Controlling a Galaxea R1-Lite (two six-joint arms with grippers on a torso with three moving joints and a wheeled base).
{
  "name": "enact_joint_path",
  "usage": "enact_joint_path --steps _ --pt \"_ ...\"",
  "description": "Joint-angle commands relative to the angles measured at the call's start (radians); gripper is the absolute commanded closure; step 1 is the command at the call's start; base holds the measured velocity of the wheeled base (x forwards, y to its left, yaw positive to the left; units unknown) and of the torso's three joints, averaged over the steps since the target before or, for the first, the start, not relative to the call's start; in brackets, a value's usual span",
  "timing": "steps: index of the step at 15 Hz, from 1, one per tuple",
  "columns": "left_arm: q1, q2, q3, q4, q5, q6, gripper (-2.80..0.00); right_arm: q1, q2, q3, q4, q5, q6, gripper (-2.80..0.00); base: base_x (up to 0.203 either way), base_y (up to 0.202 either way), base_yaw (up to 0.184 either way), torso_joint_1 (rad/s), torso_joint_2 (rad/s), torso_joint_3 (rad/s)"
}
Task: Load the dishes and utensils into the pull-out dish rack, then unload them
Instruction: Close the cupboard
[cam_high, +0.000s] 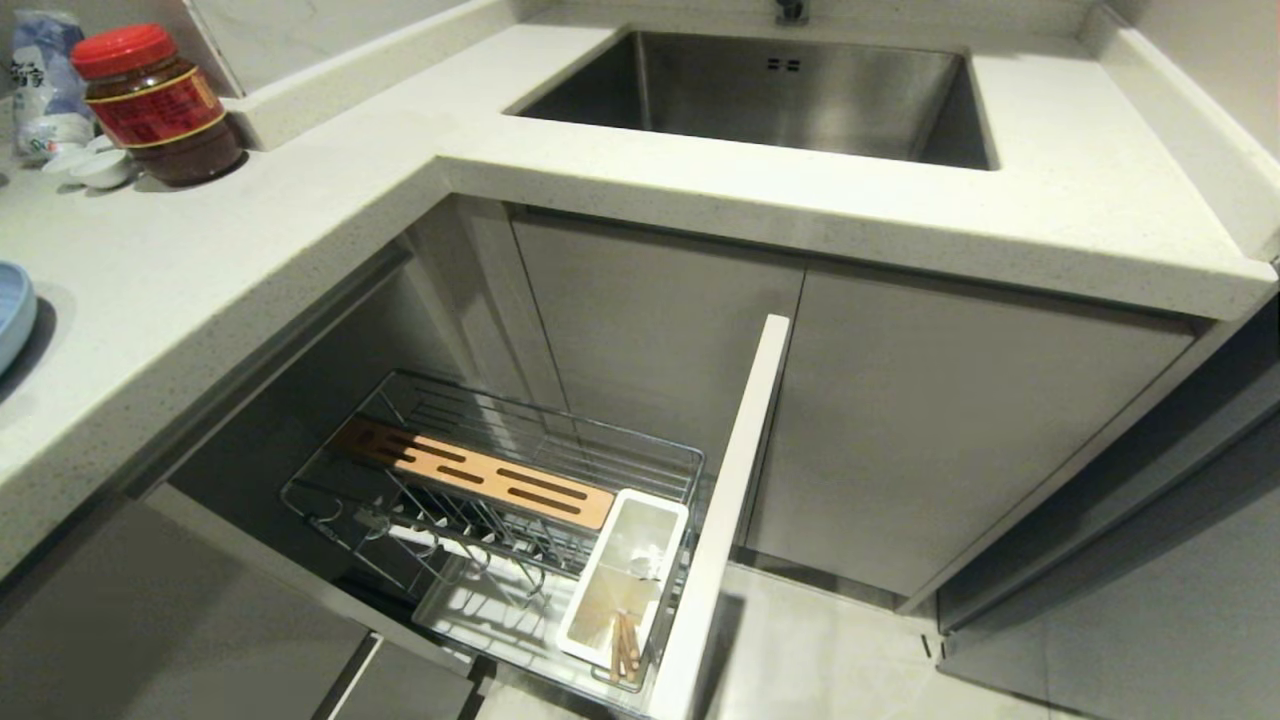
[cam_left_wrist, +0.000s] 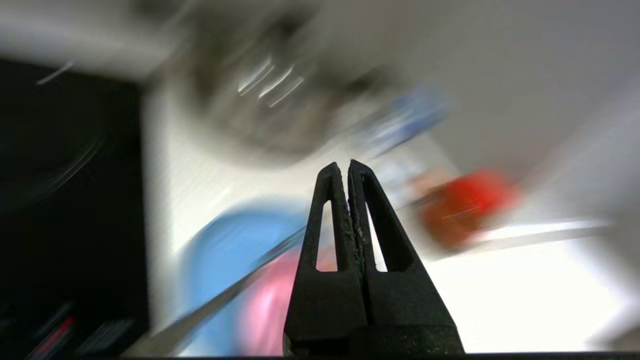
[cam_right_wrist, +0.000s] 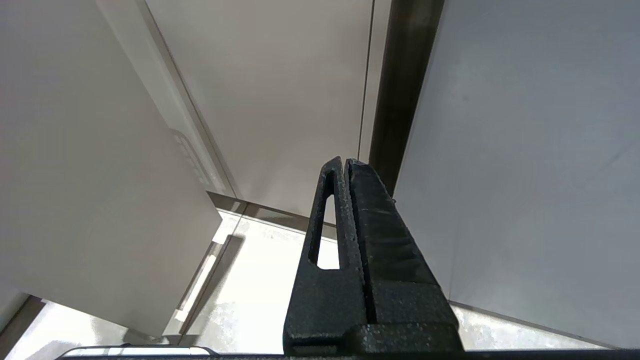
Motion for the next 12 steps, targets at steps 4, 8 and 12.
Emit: enact_joint_path --steps 4,8,12 --pt "-0.469 0.155 -0.444 0.174 -0.038 -0.009 0.00 0.000 -0.001 0.026 -0.001 0.000 0.000 0.00 0.000 0.000 0.000 0.000 0.00 0.000" --pt "-0.944 0.319 -0.569 0.383 -0.033 -0.101 0.00 0.000 -0.001 0.026 -0.001 0.000 0.000 0.00 0.000 0.000 0.000 0.000 0.00 0.000" --pt "-1.280 0.439 -0.565 0.485 -0.032 -0.169 0.00 0.000 -0.001 0.026 -0.001 0.000 0.000 0.00 0.000 0.000 0.000 0.000 0.00 0.000"
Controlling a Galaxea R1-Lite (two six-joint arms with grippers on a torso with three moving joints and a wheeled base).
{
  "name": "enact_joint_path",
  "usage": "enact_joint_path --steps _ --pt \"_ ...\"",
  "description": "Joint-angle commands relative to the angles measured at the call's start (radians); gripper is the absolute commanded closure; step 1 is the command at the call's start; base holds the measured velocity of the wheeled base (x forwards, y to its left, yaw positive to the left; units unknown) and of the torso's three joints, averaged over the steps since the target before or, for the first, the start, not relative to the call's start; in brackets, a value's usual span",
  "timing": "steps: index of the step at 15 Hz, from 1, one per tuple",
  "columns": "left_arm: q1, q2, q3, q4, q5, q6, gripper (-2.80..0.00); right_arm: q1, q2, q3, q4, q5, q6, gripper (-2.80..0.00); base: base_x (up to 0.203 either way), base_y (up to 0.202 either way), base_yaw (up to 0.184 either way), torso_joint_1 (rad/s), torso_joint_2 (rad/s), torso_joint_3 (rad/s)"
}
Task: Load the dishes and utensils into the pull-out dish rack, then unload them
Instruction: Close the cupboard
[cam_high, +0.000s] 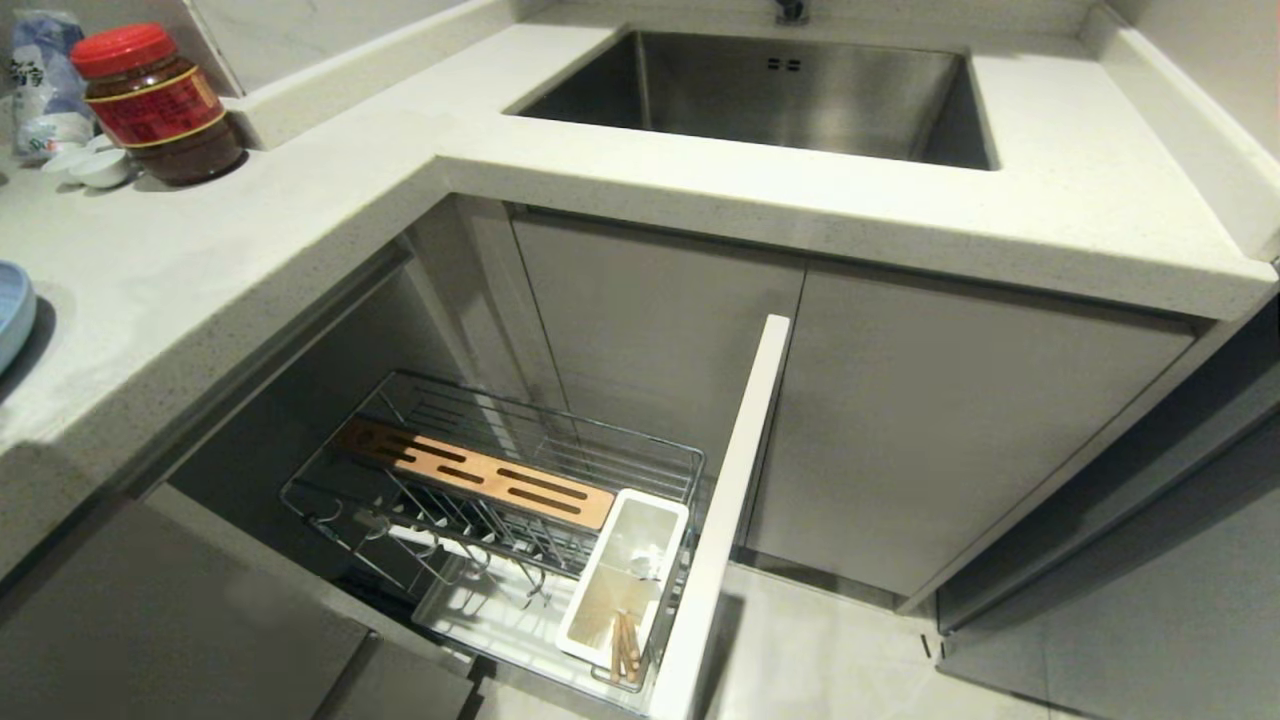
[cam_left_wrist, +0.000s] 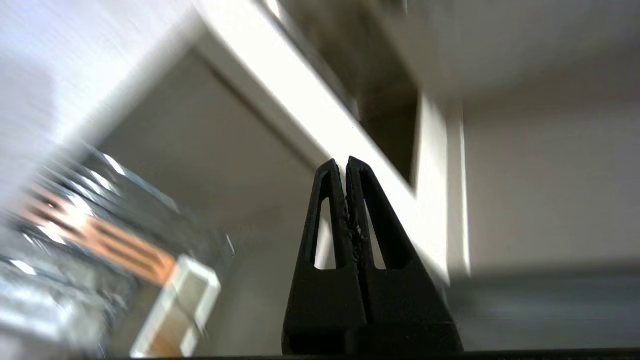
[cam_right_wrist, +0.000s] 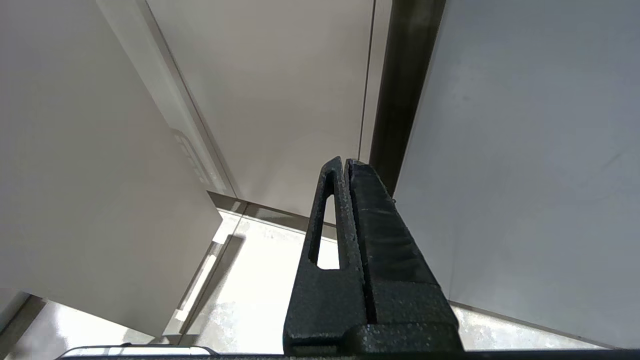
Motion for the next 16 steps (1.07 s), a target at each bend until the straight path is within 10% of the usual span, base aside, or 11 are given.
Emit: enact_joint_path --steps 1,6,16 --pt "-0.172 0.104 0.017 0.025 0.001 -0.017 0.00 0.000 -0.001 0.026 -0.001 0.001 0.000 0.00 0.000 0.000 0.000 0.000 0.00 0.000" --pt "-0.425 0.261 0.109 0.057 0.003 -0.037 0.00 0.000 -0.001 0.026 -0.001 0.001 0.000 0.00 0.000 0.000 0.000 0.000 0.00 0.000" --pt "-0.622 0.569 0.185 0.164 -0.013 -0.038 0.00 0.000 -0.001 0.026 -0.001 0.001 0.000 0.00 0.000 0.000 0.000 0.000 0.00 0.000"
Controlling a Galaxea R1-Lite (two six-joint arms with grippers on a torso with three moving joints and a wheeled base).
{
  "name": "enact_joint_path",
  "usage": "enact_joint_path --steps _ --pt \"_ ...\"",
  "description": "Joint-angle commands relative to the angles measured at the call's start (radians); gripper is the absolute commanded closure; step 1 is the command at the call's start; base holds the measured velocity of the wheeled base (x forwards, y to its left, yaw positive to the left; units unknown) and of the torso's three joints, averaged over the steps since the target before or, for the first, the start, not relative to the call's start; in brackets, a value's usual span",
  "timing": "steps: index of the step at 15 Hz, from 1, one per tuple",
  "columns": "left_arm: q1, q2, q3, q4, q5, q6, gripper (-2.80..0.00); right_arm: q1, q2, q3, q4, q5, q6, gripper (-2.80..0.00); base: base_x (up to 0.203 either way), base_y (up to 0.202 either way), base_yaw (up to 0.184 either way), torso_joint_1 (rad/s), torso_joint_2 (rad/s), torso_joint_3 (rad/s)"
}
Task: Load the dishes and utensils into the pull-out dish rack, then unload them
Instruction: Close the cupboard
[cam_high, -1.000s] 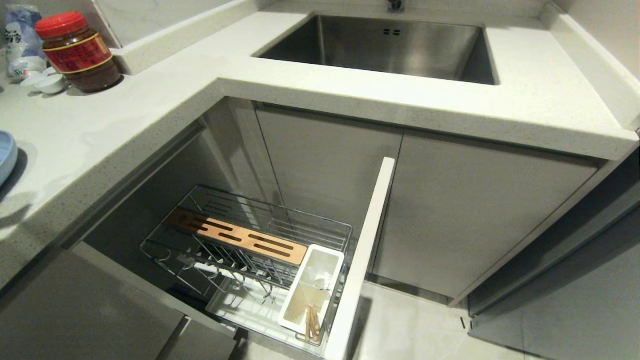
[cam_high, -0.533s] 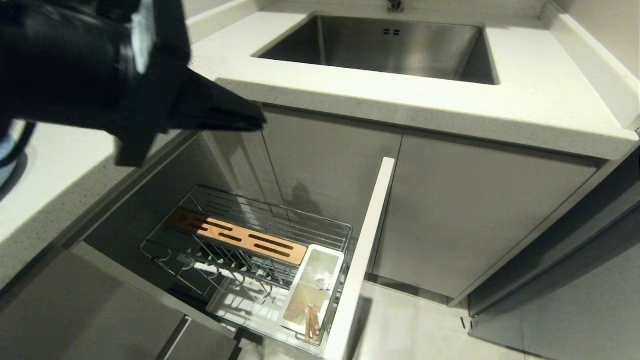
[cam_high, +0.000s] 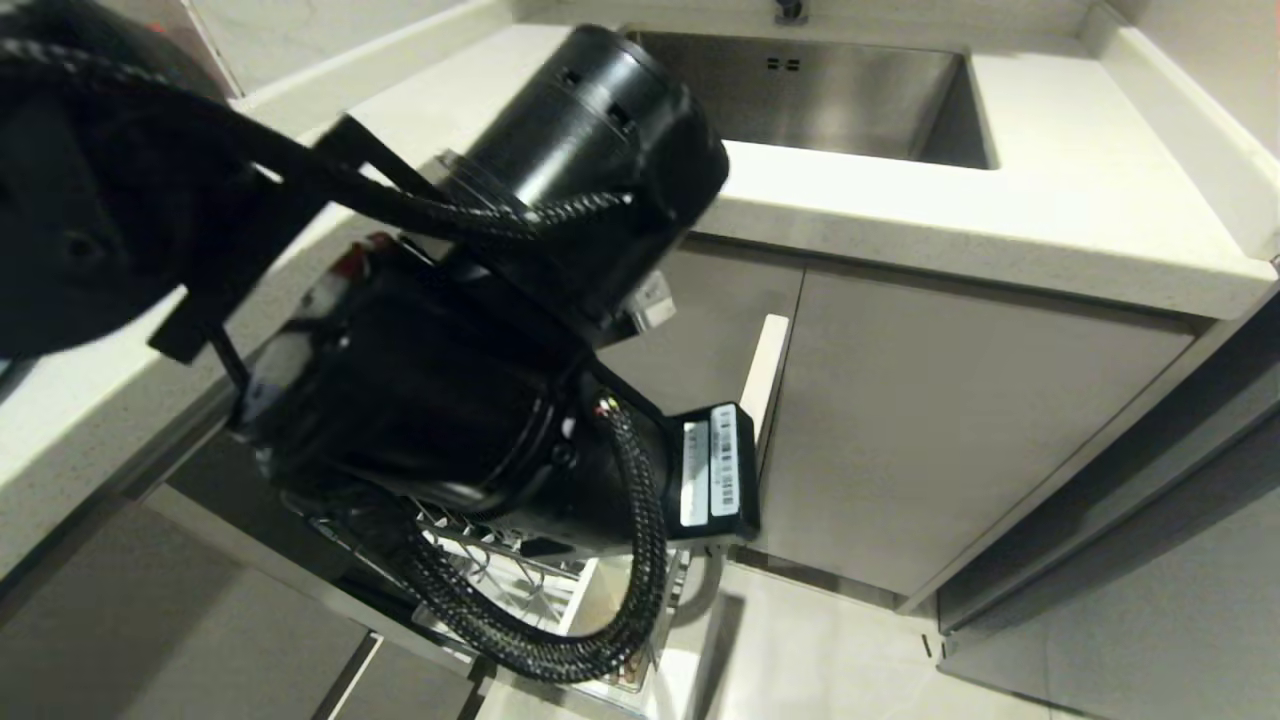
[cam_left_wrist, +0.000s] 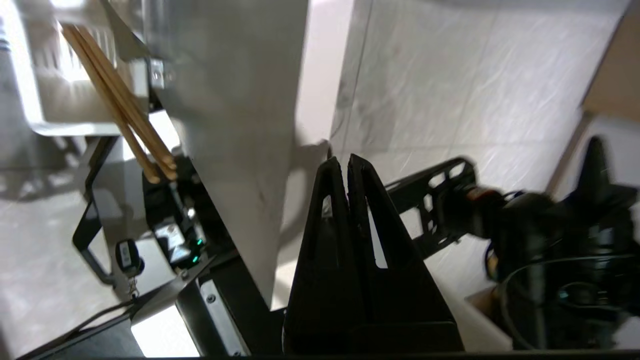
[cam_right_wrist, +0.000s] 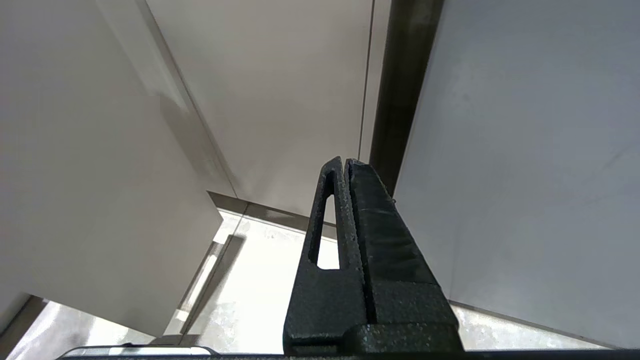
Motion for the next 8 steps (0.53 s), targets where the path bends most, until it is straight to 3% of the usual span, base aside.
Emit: enact_joint_path --steps 1,5,8 --pt "-0.027 0.050 0.006 0.007 -0.004 -0.005 0.00 0.000 -0.001 0.026 -0.001 0.000 0.000 0.00 0.000 0.000 0.000 0.000 0.00 0.000" --pt "-0.033 0.076 0.013 0.009 -0.034 -0.005 0.00 0.000 -0.001 0.026 -0.001 0.000 0.000 0.00 0.000 0.000 0.000 0.000 0.00 0.000" --pt "-0.031 0.081 0.022 0.009 0.005 -0.001 0.00 0.000 -0.001 0.026 -0.001 0.000 0.000 0.00 0.000 0.000 0.000 0.000 0.00 0.000"
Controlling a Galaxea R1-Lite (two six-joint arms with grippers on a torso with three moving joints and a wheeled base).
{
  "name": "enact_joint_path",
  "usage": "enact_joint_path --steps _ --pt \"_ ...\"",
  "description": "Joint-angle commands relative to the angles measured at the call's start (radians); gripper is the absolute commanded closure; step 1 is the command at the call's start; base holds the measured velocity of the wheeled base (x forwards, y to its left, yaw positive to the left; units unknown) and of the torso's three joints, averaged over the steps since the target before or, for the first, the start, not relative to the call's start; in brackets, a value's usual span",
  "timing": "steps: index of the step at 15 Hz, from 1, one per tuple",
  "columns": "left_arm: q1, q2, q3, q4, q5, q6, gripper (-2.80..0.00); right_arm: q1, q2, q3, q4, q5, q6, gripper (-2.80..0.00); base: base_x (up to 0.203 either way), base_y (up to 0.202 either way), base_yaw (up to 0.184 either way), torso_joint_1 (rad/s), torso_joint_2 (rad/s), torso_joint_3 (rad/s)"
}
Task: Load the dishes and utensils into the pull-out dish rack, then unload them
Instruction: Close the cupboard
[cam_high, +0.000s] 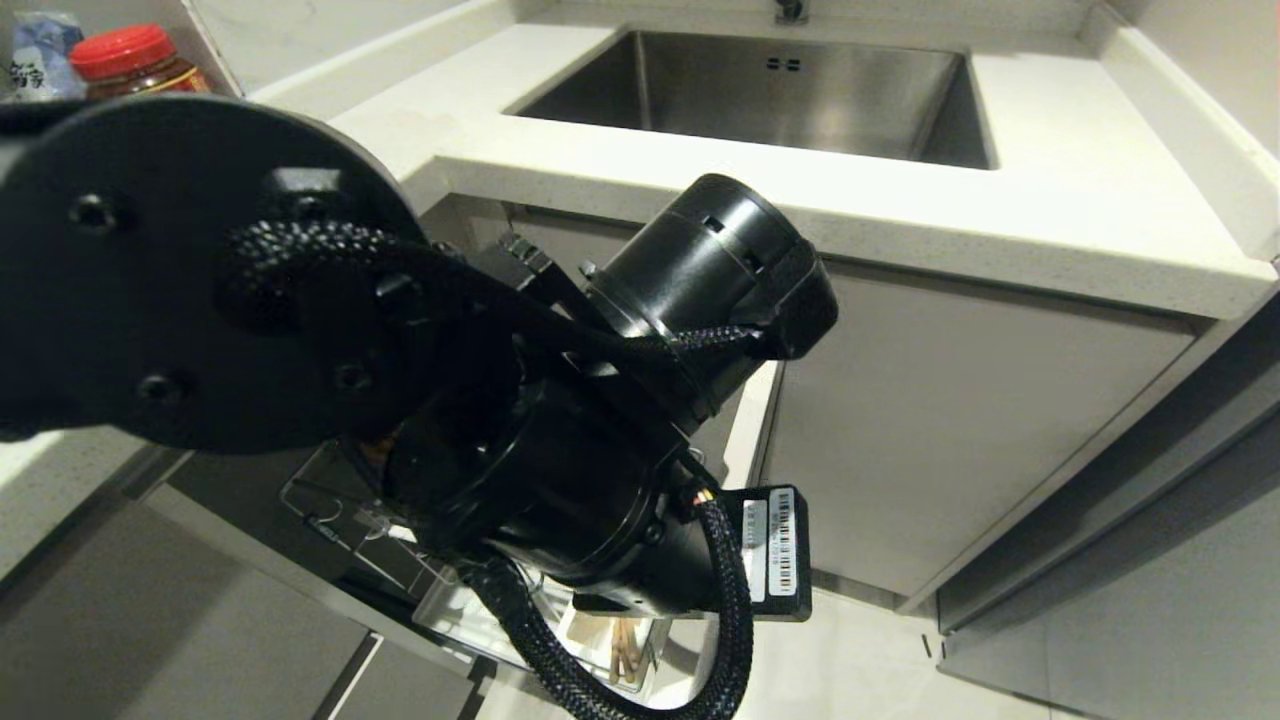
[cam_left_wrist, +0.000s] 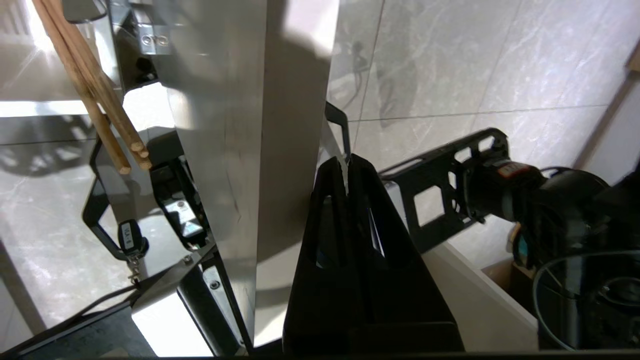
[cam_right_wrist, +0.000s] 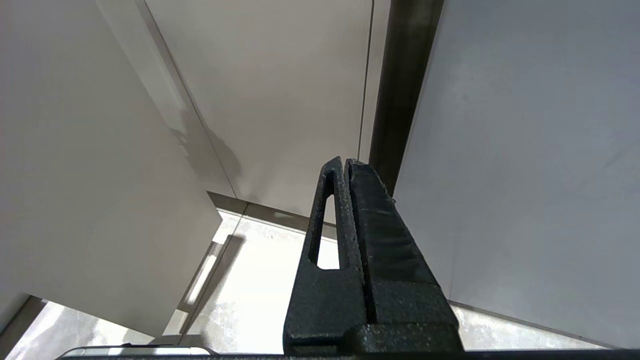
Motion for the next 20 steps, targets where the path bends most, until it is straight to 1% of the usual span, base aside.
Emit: enact_joint_path --steps 1,3,5,6,7,9,10,12,13,15,18,20 --pt "0.001 0.004 0.008 0.010 0.081 -0.003 0.00 0.000 -0.001 0.026 0.000 0.000 0.000 0.00 0.000 0.000 0.000 0.000 0.00 0.000" --pt "0.005 0.004 0.004 0.069 0.191 -0.001 0.00 0.000 -0.001 0.026 -0.001 0.000 0.000 0.00 0.000 0.000 0.000 0.000 0.00 0.000" --pt "0.010 0.003 0.003 0.104 0.302 0.000 0.00 0.000 -0.001 0.026 0.000 0.000 0.000 0.00 0.000 0.000 0.000 0.000 0.00 0.000" --pt "0.021 0.003 0.004 0.118 0.350 0.000 0.00 0.000 -0.001 0.026 0.000 0.000 0.000 0.00 0.000 0.000 0.000 0.000 0.00 0.000" --pt "0.025 0.005 0.008 0.138 0.379 0.000 0.00 0.000 -0.001 0.026 -0.001 0.000 0.000 0.00 0.000 0.000 0.000 0.000 0.00 0.000" --pt "0.058 0.007 0.010 0.196 0.409 0.019 0.00 0.000 -0.001 0.026 -0.001 0.000 0.000 0.00 0.000 0.000 0.000 0.000 0.00 0.000" --pt "0.073 0.007 0.019 0.213 0.439 0.028 0.00 0.000 -0.001 0.026 -0.001 0.000 0.000 0.00 0.000 0.000 0.000 0.000 0.00 0.000" --pt "0.126 0.007 0.032 0.255 0.494 0.046 0.00 0.000 -0.001 0.026 -0.001 0.000 0.000 0.00 0.000 0.000 0.000 0.000 0.00 0.000" --pt "0.151 0.006 0.044 0.268 0.506 0.065 0.00 0.000 -0.001 0.026 -0.001 0.000 0.000 0.00 0.000 0.000 0.000 0.000 0.00 0.000" --pt "0.209 0.005 0.055 0.271 0.508 0.110 0.00 0.000 -0.001 0.026 0.000 0.000 0.000 0.00 0.000 0.000 0.000 0.000 0.00 0.000" --pt "0.321 0.002 0.074 0.272 0.516 0.175 0.00 0.000 -0.001 0.026 -0.001 0.000 0.000 0.00 0.000 0.000 0.000 0.000 0.00 0.000" --pt "0.393 -0.010 0.075 0.272 0.550 0.205 0.00 0.000 -0.001 0.026 -0.001 0.000 0.000 0.00 0.000 0.000 0.000 0.000 0.00 0.000"
